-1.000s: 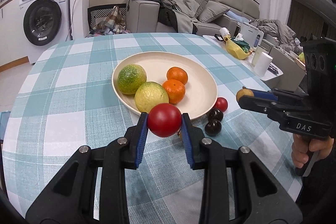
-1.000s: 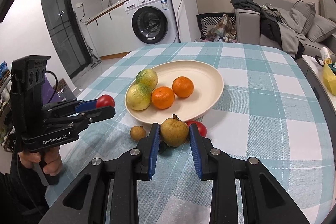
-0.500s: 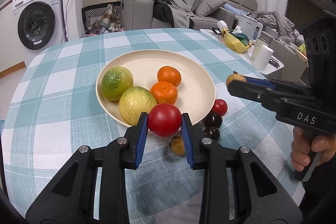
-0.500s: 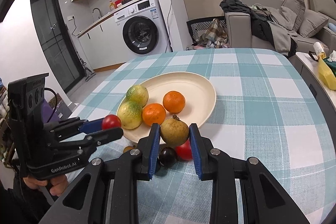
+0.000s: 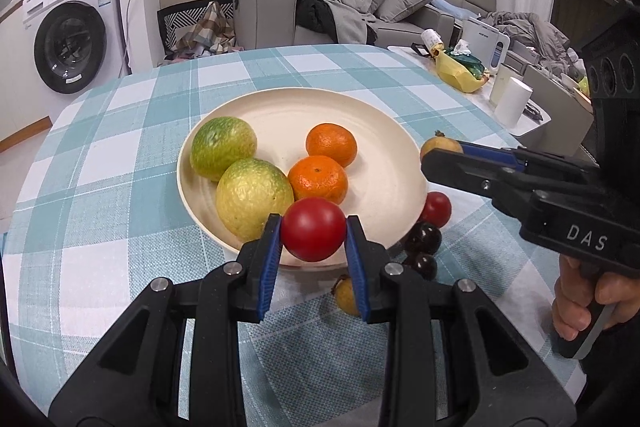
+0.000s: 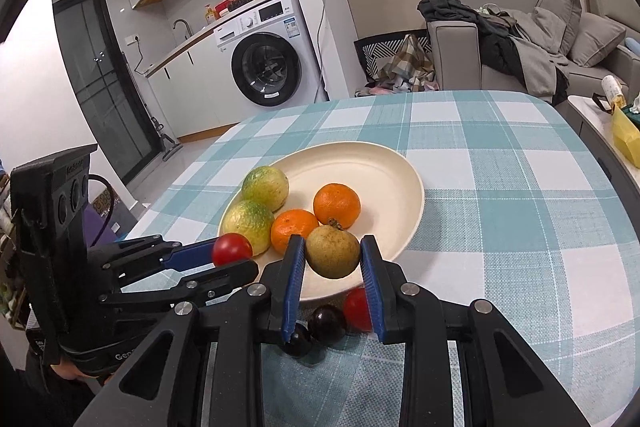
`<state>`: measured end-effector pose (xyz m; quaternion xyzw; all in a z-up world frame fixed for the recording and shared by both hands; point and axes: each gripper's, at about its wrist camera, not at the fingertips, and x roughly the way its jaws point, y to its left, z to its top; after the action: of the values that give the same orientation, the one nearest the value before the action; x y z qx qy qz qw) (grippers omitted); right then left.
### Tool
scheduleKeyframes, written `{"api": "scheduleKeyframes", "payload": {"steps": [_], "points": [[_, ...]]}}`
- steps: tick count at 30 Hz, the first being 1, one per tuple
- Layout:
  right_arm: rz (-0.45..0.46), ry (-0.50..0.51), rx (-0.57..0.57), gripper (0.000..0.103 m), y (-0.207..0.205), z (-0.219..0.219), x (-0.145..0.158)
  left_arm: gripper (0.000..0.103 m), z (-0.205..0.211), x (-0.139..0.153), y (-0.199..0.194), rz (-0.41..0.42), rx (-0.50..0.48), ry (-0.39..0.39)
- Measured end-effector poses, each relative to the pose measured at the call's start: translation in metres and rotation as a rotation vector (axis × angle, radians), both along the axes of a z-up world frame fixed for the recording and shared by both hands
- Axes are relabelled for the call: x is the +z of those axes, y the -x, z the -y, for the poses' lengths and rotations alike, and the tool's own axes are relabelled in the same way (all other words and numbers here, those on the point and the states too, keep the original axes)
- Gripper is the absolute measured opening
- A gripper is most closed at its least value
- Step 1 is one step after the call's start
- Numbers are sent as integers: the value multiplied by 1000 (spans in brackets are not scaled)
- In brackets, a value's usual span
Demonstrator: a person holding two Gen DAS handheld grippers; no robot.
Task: Organize fruits
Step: 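Carry both fruits over the cream plate and open both tools to release them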
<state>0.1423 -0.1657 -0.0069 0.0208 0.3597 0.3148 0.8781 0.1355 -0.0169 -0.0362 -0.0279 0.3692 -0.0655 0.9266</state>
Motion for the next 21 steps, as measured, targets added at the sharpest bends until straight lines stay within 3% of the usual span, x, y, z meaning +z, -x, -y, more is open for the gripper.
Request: {"api": "scheduleKeyframes", "payload": {"steps": [21], "points": [[-14,33,-3,29,-12,-11,-13,28,-16,-11,-24,-30,70,-18]]}}
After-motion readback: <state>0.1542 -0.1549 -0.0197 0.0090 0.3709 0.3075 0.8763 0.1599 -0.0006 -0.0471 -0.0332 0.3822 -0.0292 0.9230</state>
